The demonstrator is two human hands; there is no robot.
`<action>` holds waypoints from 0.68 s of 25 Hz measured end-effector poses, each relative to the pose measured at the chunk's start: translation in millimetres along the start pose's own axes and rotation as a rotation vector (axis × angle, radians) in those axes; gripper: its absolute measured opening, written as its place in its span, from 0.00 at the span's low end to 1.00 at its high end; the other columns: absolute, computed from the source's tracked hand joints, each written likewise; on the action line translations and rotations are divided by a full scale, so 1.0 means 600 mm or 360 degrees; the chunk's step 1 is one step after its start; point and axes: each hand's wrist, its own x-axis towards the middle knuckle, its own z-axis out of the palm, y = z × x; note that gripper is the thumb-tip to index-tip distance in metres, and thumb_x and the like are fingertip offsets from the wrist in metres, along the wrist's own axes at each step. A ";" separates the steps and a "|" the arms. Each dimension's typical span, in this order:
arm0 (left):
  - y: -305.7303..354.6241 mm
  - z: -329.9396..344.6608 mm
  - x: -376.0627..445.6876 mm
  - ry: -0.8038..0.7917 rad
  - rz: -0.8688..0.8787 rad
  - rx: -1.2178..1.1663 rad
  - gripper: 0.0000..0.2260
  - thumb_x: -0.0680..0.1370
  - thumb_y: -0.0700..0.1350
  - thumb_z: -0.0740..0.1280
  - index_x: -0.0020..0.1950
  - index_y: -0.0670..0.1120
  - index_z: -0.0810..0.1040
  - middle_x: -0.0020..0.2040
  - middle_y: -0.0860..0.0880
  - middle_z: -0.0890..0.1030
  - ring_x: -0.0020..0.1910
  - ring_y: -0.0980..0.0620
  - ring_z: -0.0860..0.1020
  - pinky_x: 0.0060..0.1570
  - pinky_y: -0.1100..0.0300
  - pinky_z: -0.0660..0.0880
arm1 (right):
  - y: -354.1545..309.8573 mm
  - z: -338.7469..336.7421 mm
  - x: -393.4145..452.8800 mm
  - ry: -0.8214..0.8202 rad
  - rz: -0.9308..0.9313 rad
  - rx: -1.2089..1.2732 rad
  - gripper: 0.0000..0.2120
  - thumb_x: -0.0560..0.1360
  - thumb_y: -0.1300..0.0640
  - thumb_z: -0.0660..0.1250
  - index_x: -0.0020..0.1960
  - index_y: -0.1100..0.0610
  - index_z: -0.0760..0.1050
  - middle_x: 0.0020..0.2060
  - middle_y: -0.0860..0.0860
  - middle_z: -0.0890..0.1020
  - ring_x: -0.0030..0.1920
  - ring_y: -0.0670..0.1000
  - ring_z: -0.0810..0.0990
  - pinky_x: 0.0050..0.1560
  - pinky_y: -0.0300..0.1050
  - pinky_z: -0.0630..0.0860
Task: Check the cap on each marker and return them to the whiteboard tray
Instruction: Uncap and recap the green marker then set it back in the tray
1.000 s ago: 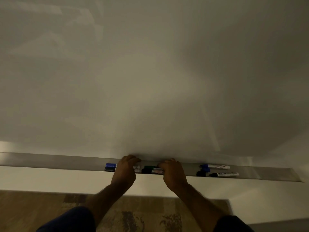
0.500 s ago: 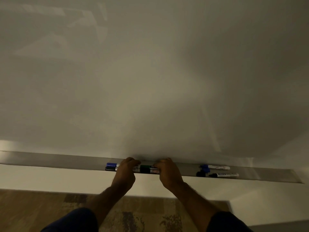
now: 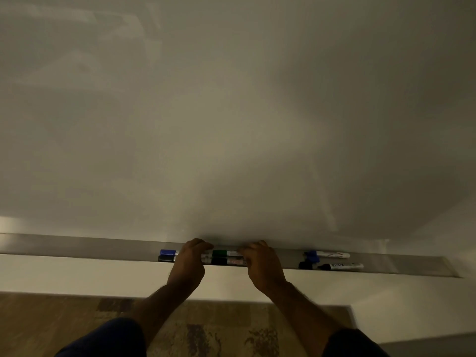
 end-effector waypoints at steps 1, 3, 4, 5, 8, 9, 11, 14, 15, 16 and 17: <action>0.002 0.002 0.002 0.0019 0.0025 0.0012 0.19 0.70 0.30 0.67 0.56 0.48 0.79 0.55 0.49 0.79 0.55 0.51 0.75 0.59 0.56 0.72 | 0.007 -0.003 -0.003 0.0003 0.0019 0.0008 0.15 0.76 0.63 0.62 0.61 0.52 0.76 0.56 0.52 0.80 0.58 0.56 0.72 0.56 0.49 0.71; 0.009 0.006 0.005 0.0045 0.0056 0.0025 0.19 0.70 0.30 0.67 0.56 0.48 0.79 0.56 0.49 0.80 0.56 0.51 0.75 0.59 0.57 0.71 | 0.020 -0.009 -0.007 -0.0014 0.0042 0.0011 0.16 0.76 0.63 0.62 0.62 0.52 0.76 0.57 0.52 0.80 0.59 0.56 0.72 0.57 0.50 0.71; 0.014 0.009 0.006 0.0050 0.0058 0.0030 0.19 0.70 0.30 0.67 0.57 0.48 0.79 0.57 0.49 0.80 0.57 0.51 0.75 0.60 0.57 0.70 | 0.025 -0.012 -0.008 -0.0025 0.0041 0.0011 0.17 0.75 0.63 0.62 0.62 0.52 0.75 0.57 0.52 0.80 0.59 0.55 0.72 0.57 0.49 0.71; 0.017 0.011 0.006 0.0052 0.0056 0.0038 0.20 0.70 0.30 0.67 0.57 0.48 0.79 0.57 0.48 0.80 0.58 0.51 0.75 0.60 0.57 0.70 | 0.027 -0.014 -0.007 -0.0038 0.0033 0.0016 0.17 0.75 0.63 0.62 0.62 0.52 0.75 0.56 0.52 0.80 0.59 0.55 0.71 0.56 0.49 0.71; 0.025 0.019 0.002 0.0009 0.0073 0.0089 0.21 0.71 0.31 0.67 0.60 0.48 0.77 0.59 0.48 0.79 0.61 0.50 0.74 0.63 0.55 0.68 | 0.031 -0.015 -0.005 -0.0068 -0.0010 0.0065 0.20 0.73 0.66 0.63 0.62 0.52 0.76 0.55 0.53 0.80 0.58 0.56 0.71 0.55 0.49 0.71; 0.028 0.022 0.001 -0.0022 0.0089 0.0117 0.21 0.71 0.32 0.67 0.61 0.49 0.77 0.60 0.49 0.80 0.61 0.50 0.74 0.64 0.55 0.68 | 0.032 -0.015 -0.005 -0.0074 -0.0018 0.0076 0.21 0.72 0.66 0.63 0.62 0.53 0.76 0.55 0.53 0.80 0.59 0.56 0.71 0.55 0.49 0.72; 0.032 0.027 -0.002 -0.0061 0.0111 0.0170 0.21 0.72 0.32 0.67 0.62 0.49 0.76 0.60 0.49 0.79 0.61 0.50 0.74 0.65 0.54 0.67 | 0.035 -0.013 -0.005 -0.0089 -0.0021 0.0083 0.22 0.71 0.68 0.63 0.62 0.53 0.75 0.56 0.52 0.80 0.59 0.56 0.71 0.56 0.49 0.71; 0.036 0.030 -0.003 -0.0070 0.0107 0.0223 0.21 0.73 0.34 0.66 0.63 0.49 0.75 0.61 0.49 0.79 0.62 0.51 0.73 0.66 0.54 0.67 | 0.037 -0.013 -0.006 -0.0118 -0.0018 0.0050 0.21 0.72 0.67 0.63 0.61 0.52 0.76 0.55 0.52 0.80 0.58 0.55 0.71 0.54 0.48 0.71; 0.037 0.031 -0.003 -0.0076 0.0104 0.0231 0.20 0.73 0.34 0.66 0.64 0.49 0.74 0.62 0.49 0.78 0.63 0.51 0.72 0.66 0.54 0.66 | 0.038 -0.013 -0.006 -0.0123 -0.0024 0.0043 0.20 0.72 0.67 0.63 0.61 0.52 0.76 0.55 0.52 0.81 0.58 0.55 0.72 0.53 0.48 0.72; 0.038 0.030 -0.003 -0.0082 0.0102 0.0234 0.20 0.73 0.34 0.66 0.64 0.49 0.74 0.62 0.49 0.78 0.63 0.50 0.72 0.66 0.55 0.66 | 0.039 -0.014 -0.005 -0.0125 -0.0028 0.0041 0.20 0.72 0.67 0.63 0.61 0.52 0.76 0.55 0.52 0.81 0.58 0.56 0.72 0.53 0.49 0.72; 0.038 0.029 -0.002 -0.0088 0.0102 0.0237 0.20 0.74 0.35 0.66 0.64 0.49 0.74 0.62 0.49 0.78 0.63 0.50 0.72 0.66 0.55 0.65 | 0.040 -0.014 -0.005 -0.0124 -0.0032 0.0040 0.20 0.72 0.67 0.64 0.61 0.52 0.76 0.55 0.52 0.81 0.57 0.56 0.72 0.53 0.49 0.72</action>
